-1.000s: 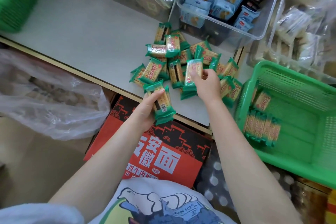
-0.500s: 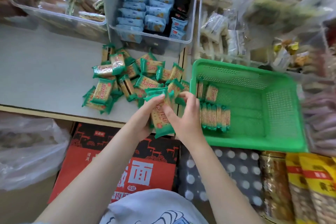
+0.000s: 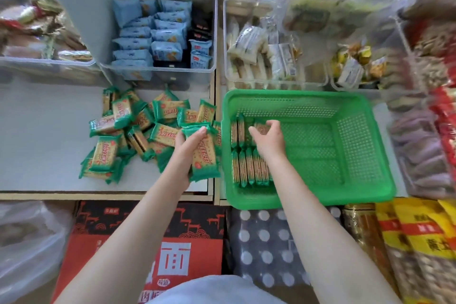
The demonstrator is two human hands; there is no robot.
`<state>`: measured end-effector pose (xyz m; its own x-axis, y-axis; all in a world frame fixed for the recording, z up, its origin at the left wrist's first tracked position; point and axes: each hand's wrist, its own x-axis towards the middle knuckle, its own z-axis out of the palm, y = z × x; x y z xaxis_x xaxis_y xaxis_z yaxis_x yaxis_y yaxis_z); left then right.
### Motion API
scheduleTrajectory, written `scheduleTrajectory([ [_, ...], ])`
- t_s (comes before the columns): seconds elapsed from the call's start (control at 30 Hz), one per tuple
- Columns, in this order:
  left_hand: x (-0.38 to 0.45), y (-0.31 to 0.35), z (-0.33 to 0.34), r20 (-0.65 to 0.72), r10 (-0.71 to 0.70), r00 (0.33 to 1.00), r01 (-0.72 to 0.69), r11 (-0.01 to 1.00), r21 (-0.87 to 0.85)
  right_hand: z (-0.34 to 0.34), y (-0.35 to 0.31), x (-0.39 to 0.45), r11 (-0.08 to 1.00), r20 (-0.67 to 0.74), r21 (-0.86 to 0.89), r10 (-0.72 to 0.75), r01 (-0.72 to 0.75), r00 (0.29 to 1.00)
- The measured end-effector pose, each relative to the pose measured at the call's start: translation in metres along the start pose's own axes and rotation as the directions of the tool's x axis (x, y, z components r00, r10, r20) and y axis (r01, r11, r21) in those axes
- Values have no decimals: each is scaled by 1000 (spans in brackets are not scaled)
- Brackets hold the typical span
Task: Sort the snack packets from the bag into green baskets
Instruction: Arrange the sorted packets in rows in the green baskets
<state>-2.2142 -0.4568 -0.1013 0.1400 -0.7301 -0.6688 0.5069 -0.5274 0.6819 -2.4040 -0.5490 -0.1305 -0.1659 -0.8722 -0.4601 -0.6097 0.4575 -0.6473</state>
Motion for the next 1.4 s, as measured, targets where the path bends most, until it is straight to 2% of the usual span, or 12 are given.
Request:
scheduleTrajectory([
  [0.2,18,-7,4,-52,-43,998,43,999,2,23,14,44,887,-7,-441,153,-140,988],
  [0.4,25,-14,2,-52,-81,995,80,997,-12,37,31,60,892,-35,-424,154,-154,987],
  [0.53,25,-16,0,-51,-112,992,110,994,-26,30,23,56,952,-34,-276,131,-135,991],
  [0.63,25,-13,-3,-38,-91,995,89,995,-40,23,10,41,993,38,-119,25,-21,999],
  [0.73,21,-6,-4,-14,-67,998,66,996,-68,23,2,27,985,109,-138,-88,103,990],
  [0.97,7,25,14,170,0,985,10,998,-61,-11,-13,5,992,26,119,-49,46,998],
  [1.07,5,34,53,261,12,965,-31,997,69,-33,-22,-22,871,298,491,-174,6,939],
  [1.13,11,34,83,273,19,962,-75,978,193,-42,-19,-33,826,457,562,-257,-53,852],
  [1.2,18,32,106,263,56,963,-160,906,393,-48,-9,-27,822,460,565,-239,-74,855],
  [1.23,24,29,112,275,98,957,-239,804,544,-52,-3,-22,834,433,546,-200,-80,879],
  [1.3,33,20,111,297,281,913,-406,542,736,-61,10,-8,876,370,476,-115,-82,922],
  [1.4,34,5,88,182,578,795,-450,363,816,-71,21,16,939,240,332,5,-87,971],
])
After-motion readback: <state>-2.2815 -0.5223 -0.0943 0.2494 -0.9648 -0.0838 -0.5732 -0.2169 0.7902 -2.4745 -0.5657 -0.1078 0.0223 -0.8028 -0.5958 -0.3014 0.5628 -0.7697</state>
